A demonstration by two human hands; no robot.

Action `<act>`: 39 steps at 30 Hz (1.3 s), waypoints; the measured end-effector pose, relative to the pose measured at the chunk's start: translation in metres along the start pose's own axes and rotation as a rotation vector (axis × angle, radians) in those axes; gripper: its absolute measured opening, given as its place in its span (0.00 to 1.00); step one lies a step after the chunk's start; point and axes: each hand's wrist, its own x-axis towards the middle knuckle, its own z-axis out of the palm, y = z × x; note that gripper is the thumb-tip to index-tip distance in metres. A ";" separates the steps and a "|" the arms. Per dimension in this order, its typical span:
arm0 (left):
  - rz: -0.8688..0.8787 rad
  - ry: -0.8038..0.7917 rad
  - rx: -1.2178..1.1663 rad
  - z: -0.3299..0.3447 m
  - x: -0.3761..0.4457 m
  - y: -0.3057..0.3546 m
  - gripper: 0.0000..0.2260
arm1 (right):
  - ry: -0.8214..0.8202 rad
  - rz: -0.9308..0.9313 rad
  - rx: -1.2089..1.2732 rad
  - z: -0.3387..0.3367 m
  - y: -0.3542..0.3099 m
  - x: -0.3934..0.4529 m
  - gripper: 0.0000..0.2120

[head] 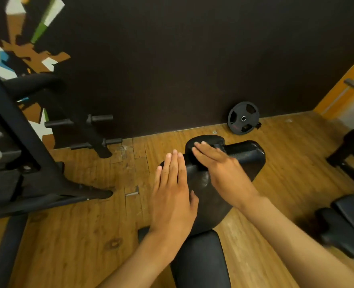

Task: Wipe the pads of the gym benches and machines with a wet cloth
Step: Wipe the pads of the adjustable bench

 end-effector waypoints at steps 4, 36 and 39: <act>0.036 -0.033 -0.162 -0.009 -0.011 -0.021 0.42 | -0.049 -0.034 0.051 -0.003 -0.022 0.006 0.35; -0.001 0.020 -0.195 0.012 -0.022 -0.018 0.42 | 0.080 0.443 0.035 -0.023 0.042 -0.008 0.32; -0.008 0.023 -0.172 0.012 -0.022 -0.013 0.45 | 0.060 0.298 0.116 -0.002 -0.023 0.012 0.32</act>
